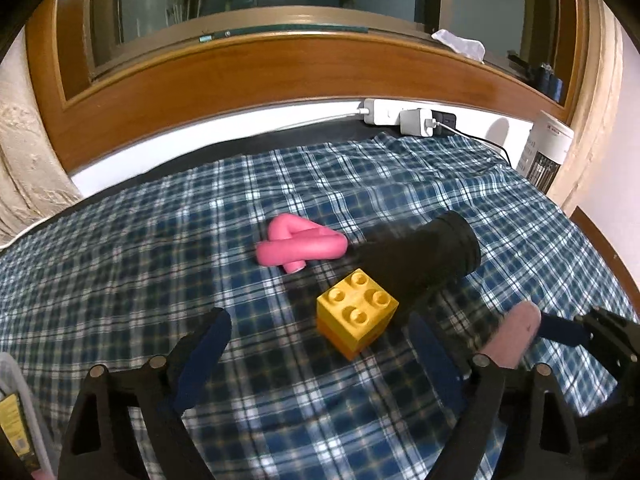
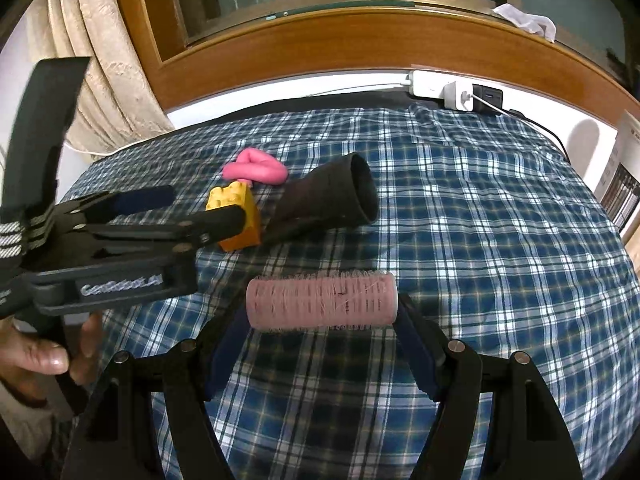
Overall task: Organize objects
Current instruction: 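Grasp the yellow Lego block with the left tool while the right tool holds the roller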
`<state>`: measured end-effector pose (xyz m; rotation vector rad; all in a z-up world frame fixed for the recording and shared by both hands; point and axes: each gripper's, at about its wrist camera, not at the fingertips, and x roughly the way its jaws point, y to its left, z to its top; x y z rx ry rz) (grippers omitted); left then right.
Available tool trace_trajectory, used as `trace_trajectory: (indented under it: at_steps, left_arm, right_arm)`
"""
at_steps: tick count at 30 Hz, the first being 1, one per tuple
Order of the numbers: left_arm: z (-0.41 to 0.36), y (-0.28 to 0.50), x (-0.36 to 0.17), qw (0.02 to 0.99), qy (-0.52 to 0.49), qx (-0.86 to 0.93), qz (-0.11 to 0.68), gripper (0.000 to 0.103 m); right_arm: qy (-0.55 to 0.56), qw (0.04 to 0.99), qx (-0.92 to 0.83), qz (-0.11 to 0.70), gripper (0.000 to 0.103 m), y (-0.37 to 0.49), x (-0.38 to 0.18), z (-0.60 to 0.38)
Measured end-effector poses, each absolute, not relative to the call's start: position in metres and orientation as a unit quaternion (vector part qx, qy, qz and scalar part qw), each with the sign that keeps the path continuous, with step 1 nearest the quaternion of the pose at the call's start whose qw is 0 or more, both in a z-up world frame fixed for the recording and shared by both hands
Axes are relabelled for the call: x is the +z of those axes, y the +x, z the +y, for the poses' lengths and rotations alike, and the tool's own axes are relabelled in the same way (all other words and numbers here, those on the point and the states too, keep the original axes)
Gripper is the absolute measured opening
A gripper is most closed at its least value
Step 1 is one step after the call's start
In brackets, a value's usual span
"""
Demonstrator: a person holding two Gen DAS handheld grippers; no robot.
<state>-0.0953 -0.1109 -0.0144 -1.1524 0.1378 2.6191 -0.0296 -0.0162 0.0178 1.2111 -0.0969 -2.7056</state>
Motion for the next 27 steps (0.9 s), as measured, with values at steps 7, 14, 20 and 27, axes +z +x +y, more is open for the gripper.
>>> trace_trajectory:
  at_steps: [7, 14, 20, 27]
  left_arm:
    - [-0.105, -0.108, -0.023, 0.148, -0.418, 0.895, 0.037, 0.080]
    - [-0.103, -0.114, -0.032, 0.159, -0.429, 0.888, 0.037, 0.052]
    - [-0.106, -0.108, -0.029, 0.159, -0.421, 0.892, 0.047, 0.046]
    - [-0.109, -0.091, -0.015, 0.145, -0.397, 0.904, 0.064, 0.046]
  right_arm:
    - [0.407, 0.088, -0.909, -0.032, 0.072, -0.031, 0.017, -0.016]
    - [0.404, 0.084, -0.911, -0.026, 0.072, -0.031, 0.018, -0.015]
    - [0.396, 0.080, -0.914, -0.030, 0.072, -0.030, 0.021, -0.013]
    - [0.379, 0.095, -0.920, -0.033, 0.072, -0.027, 0.026, -0.014]
